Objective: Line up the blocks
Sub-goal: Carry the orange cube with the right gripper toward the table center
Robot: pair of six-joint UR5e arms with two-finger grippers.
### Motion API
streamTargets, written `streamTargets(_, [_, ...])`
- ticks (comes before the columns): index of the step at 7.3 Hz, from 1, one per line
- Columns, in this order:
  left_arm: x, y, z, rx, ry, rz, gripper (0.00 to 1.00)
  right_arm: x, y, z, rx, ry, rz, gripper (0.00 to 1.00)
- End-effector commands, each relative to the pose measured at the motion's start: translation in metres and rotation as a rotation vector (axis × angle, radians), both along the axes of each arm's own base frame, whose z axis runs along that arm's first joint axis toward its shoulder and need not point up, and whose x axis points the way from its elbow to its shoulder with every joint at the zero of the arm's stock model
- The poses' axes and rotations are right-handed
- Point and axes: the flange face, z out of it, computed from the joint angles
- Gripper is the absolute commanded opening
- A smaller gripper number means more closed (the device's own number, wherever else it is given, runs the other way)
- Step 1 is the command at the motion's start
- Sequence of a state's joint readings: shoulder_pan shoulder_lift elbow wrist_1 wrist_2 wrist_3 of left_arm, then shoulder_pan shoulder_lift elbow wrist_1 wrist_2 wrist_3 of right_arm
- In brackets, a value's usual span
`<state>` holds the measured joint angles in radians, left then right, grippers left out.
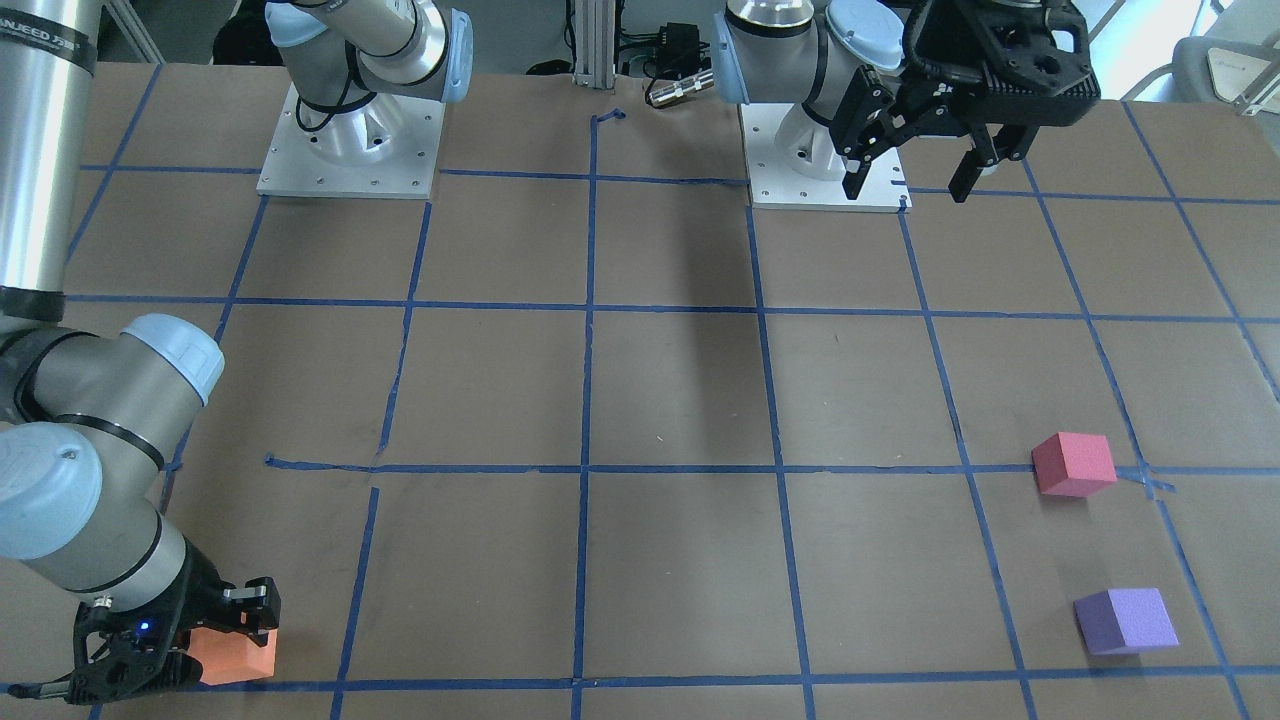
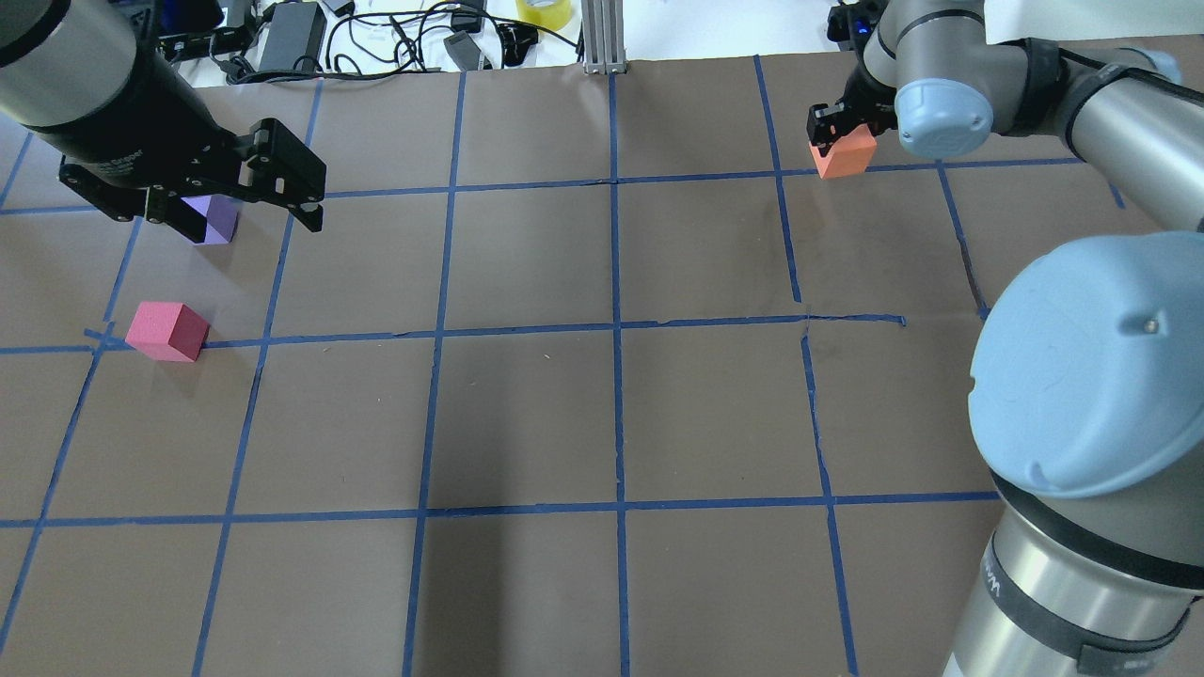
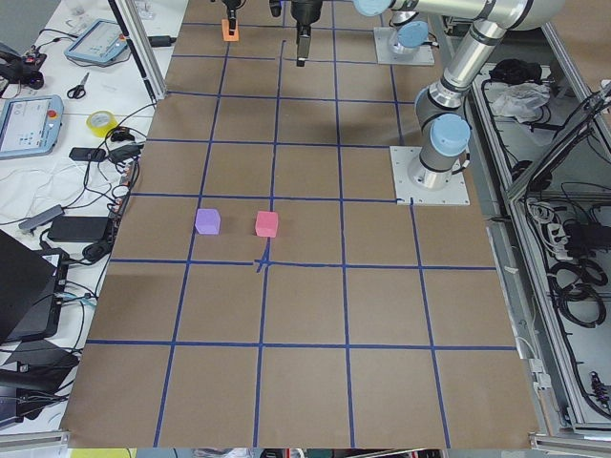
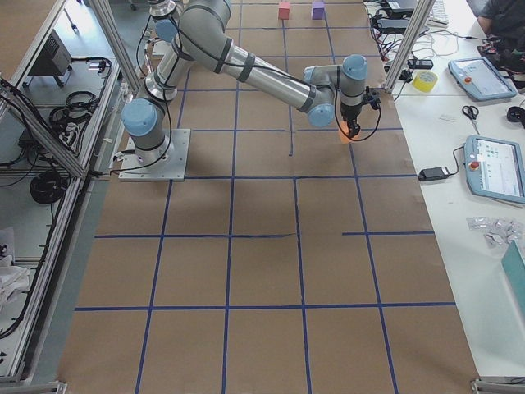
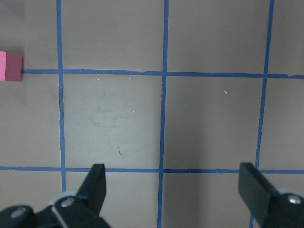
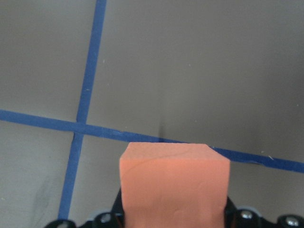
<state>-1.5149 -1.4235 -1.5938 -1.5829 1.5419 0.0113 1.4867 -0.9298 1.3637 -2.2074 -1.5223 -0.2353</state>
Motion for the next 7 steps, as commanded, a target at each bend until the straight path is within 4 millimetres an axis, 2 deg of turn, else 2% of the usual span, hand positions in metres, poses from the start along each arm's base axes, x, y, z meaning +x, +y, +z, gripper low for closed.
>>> streamTargets(1, [0.0, 0.0, 0.0, 0.002, -0.001, -0.001, 1.0, 0.093, 0.014, 0.01, 0.005, -0.043, -0.091, 0.0])
streamTargets(2, [0.0, -0.001, -0.001, 0.003, 0.0, 0.0, 1.0, 0.15, 0.028, 0.014, 0.004, -0.072, -0.144, 0.0])
streamTargets(3, [0.001, -0.004, -0.003, 0.002, 0.0, 0.001, 1.0, 0.175, 0.032, 0.016, -0.001, -0.086, -0.161, 0.0])
streamTargets(4, [0.0, 0.0, 0.0, 0.002, 0.0, 0.0, 1.0, 0.186, 0.037, 0.01, 0.015, -0.09, -0.163, 0.0])
streamTargets(7, [0.0, -0.001, -0.001, 0.002, 0.0, -0.002, 1.0, 0.252, 0.058, -0.022, 0.055, -0.104, -0.214, 0.0])
